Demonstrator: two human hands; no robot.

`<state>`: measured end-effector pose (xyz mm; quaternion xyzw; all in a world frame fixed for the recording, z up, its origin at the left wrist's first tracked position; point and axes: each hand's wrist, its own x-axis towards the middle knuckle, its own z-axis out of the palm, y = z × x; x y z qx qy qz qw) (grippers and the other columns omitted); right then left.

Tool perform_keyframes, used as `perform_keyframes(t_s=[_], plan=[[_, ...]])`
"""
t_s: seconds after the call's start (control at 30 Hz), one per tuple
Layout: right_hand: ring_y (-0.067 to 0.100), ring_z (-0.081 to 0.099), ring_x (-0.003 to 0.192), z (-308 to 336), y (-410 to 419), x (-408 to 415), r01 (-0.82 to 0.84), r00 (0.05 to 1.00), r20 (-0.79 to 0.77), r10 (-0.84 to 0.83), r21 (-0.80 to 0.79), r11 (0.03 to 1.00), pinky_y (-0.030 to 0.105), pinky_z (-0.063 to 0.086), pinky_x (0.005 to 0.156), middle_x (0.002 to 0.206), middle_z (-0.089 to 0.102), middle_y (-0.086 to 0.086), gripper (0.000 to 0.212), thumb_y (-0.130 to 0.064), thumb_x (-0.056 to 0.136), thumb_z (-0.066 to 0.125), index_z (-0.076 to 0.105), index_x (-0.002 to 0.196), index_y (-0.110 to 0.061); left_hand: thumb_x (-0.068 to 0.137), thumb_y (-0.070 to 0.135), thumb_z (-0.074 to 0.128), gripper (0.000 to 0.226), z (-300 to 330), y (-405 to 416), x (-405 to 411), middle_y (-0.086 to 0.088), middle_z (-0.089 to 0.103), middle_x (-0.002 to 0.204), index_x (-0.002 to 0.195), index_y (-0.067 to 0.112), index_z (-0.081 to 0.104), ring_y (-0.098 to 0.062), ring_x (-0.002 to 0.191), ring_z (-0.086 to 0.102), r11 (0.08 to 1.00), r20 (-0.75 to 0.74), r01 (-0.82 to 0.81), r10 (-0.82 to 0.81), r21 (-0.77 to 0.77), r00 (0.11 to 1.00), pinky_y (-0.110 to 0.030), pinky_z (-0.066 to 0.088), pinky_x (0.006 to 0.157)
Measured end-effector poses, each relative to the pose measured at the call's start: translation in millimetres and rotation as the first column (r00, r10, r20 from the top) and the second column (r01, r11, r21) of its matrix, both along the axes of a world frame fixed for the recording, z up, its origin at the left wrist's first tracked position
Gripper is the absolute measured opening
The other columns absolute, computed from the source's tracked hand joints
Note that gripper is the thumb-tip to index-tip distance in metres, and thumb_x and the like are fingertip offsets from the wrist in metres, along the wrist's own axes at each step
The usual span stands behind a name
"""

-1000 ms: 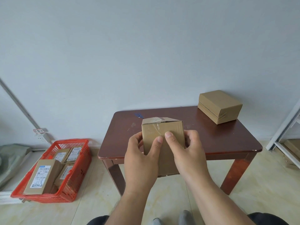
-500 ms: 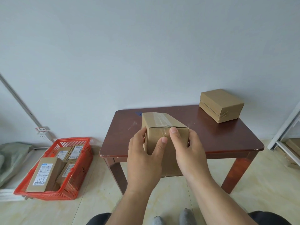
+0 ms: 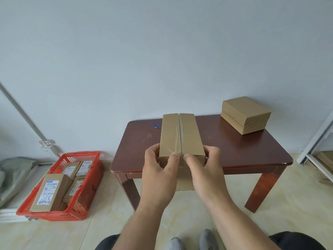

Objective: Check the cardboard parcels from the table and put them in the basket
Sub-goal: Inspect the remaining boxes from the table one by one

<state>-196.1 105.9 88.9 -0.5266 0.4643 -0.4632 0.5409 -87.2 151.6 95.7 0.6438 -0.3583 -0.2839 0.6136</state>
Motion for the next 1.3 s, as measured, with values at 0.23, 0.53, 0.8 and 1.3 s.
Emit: perform_keyframes(t_s=[0.23, 0.53, 0.8, 1.3], plan=[[0.000, 0.069, 0.087, 1.5, -4.2, 0.5, 0.010, 1.000, -0.029, -0.010, -0.002, 1.000, 0.029, 0.055, 0.073, 0.111, 0.068, -0.009, 0.034, -0.032, 0.090, 0.075, 0.048, 0.111, -0.033, 0.096, 0.024, 0.071, 0.039, -7.8, 1.8, -3.5, 0.018, 0.073, 0.114, 0.130, 0.037, 0.057, 0.003, 0.102, 0.069, 1.000, -0.018, 0.011, -0.011, 0.002, 1.000, -0.016, 0.054, 0.077], [0.004, 0.072, 0.102, -7.8, 2.9, 3.1, 0.011, 1.000, -0.010, -0.011, -0.048, 0.999, 0.040, 0.061, 0.090, 0.122, 0.068, -0.011, 0.049, -0.038, 0.083, 0.080, 0.054, 0.124, -0.039, 0.099, 0.031, 0.070, 0.012, -5.7, -7.0, 2.5, 0.015, 0.076, 0.101, 0.104, 0.041, 0.066, -0.003, 0.096, 0.071, 0.998, 0.069, -0.026, 0.030, -0.064, 0.997, -0.016, 0.055, 0.077], [0.001, 0.072, 0.102, -12.5, -8.5, 4.8, 0.003, 0.999, -0.048, -0.006, -0.057, 0.998, 0.031, 0.063, 0.086, 0.132, 0.064, -0.008, 0.063, -0.055, 0.078, 0.075, 0.060, 0.137, -0.037, 0.094, 0.036, 0.074, 0.033, -14.0, -5.1, 1.6, 0.014, 0.061, 0.130, 0.120, 0.044, 0.056, -0.001, 0.117, 0.063, 0.997, 0.097, -0.061, 0.066, -0.055, 0.993, -0.032, 0.057, 0.096], [0.002, 0.071, 0.094, -5.8, -14.1, -5.0, 0.028, 0.996, -0.078, -0.034, -0.074, 0.997, 0.036, 0.061, 0.083, 0.107, 0.073, -0.014, 0.040, -0.042, 0.088, 0.082, 0.057, 0.118, -0.034, 0.095, 0.037, 0.075, 0.043, -18.1, -2.8, -5.4, 0.019, 0.066, 0.120, 0.130, 0.032, 0.052, 0.005, 0.108, 0.066, 0.997, 0.102, -0.066, 0.070, -0.041, 0.992, -0.015, 0.056, 0.079]])
